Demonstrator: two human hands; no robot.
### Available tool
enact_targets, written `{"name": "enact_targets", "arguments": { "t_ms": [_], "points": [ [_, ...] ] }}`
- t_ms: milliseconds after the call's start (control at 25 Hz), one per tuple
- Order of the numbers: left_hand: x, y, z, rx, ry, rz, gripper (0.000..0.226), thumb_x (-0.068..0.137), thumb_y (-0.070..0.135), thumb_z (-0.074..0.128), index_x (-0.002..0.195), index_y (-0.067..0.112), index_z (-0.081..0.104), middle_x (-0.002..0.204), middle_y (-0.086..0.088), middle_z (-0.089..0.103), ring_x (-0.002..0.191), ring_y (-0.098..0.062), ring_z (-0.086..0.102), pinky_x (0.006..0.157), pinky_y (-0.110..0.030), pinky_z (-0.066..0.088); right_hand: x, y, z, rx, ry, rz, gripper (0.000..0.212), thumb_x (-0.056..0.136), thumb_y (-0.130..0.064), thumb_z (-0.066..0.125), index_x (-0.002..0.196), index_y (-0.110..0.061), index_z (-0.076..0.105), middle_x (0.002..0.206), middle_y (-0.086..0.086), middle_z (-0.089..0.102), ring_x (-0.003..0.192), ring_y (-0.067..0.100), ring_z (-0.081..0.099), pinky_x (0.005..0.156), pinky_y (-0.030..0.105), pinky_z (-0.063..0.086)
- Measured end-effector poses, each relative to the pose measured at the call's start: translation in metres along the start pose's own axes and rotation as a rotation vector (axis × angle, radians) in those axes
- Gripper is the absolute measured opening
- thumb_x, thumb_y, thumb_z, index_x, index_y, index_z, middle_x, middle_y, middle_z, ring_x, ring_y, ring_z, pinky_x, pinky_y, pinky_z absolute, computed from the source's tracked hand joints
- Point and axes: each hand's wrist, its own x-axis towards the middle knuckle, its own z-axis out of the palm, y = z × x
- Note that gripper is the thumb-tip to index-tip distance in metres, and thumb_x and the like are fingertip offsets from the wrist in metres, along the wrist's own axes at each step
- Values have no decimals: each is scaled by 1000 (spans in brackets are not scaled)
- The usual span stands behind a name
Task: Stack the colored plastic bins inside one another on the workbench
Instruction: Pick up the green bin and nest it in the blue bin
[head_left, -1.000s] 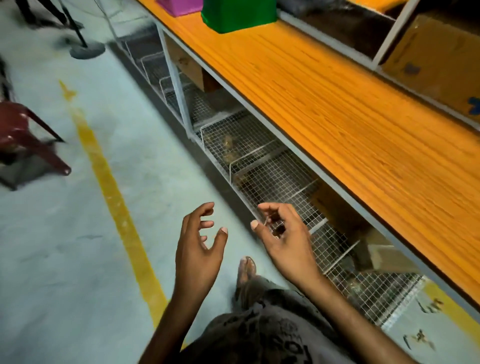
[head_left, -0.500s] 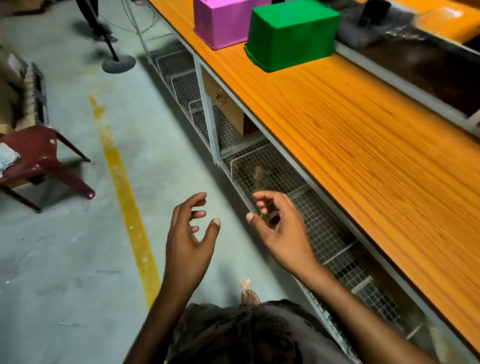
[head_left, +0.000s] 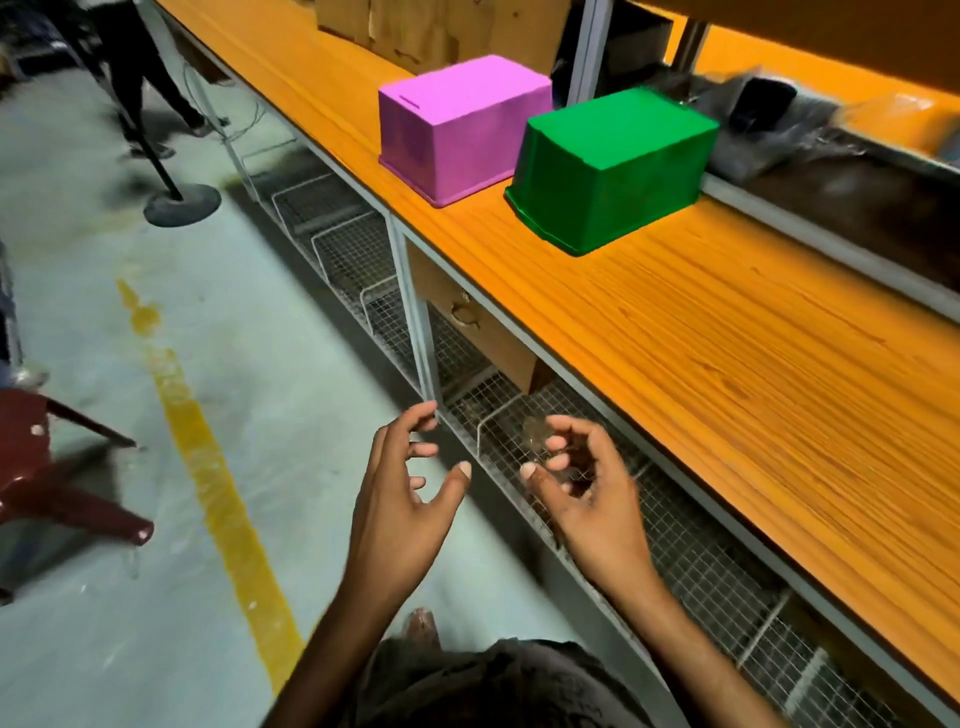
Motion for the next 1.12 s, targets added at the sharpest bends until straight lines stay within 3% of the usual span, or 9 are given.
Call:
{"name": "enact_targets", "arguments": {
  "t_ms": [120,240,360,480,600,760,920,1120],
  "points": [
    [73,-4,-27,5,-68,62,56,91,22,74,134,47,49,131,19,55,114,-3,59,80,-23,49,47,-25,38,49,77,17,42,89,-15,78,118,-39,60,106,-17,62,97,15,64,78,44,62],
    [142,-11,-38,-19,-140,67,54,92,22,73,135,47,49,134,18,55,115,-5,60,79,-15,47,94,-38,64,45,120,18,41,89,-17,77,121,-38,59,107,-20,62,97,11,65,81,42,61],
    [205,-21,-32,-73,-194,53,55,92,22,73,135,49,49,134,16,57,115,-5,60,81,-22,51,144,-38,80,27,193,14,43,89,-18,77,120,-41,59,107,-18,63,99,8,65,82,29,58],
    [271,-27,-14,-122,-253,52,57,91,21,75,133,51,50,132,17,56,114,-6,59,79,-19,51,201,-31,86,30,257,11,44,89,-15,78,122,-37,59,113,-11,64,99,12,64,76,24,55],
    [333,-27,6,-120,-288,67,58,91,21,76,134,51,50,129,20,57,112,-6,60,84,-29,53,263,-26,88,-1,294,3,44,89,-14,78,125,-32,59,115,-8,64,98,13,63,70,19,51],
    [406,-19,20,-162,-289,84,56,90,16,76,131,48,53,126,17,60,111,-9,61,86,-43,55,333,-36,93,8,327,-11,43,88,-10,77,123,-30,62,113,-8,65,95,12,62,68,24,52],
    [465,-18,18,-194,-337,111,52,91,16,76,128,46,55,126,14,62,110,-11,62,86,-42,54,379,-42,119,-32,354,-22,43,87,-9,78,119,-34,63,115,-8,65,98,15,63,69,25,53],
    [535,-18,36,-184,-623,188,55,90,17,76,131,47,54,130,22,60,116,-4,60,91,-35,54,420,-42,150,-148,701,-7,44,86,-8,79,120,-31,63,119,-8,61,103,9,63,74,22,53]
  ]
}}
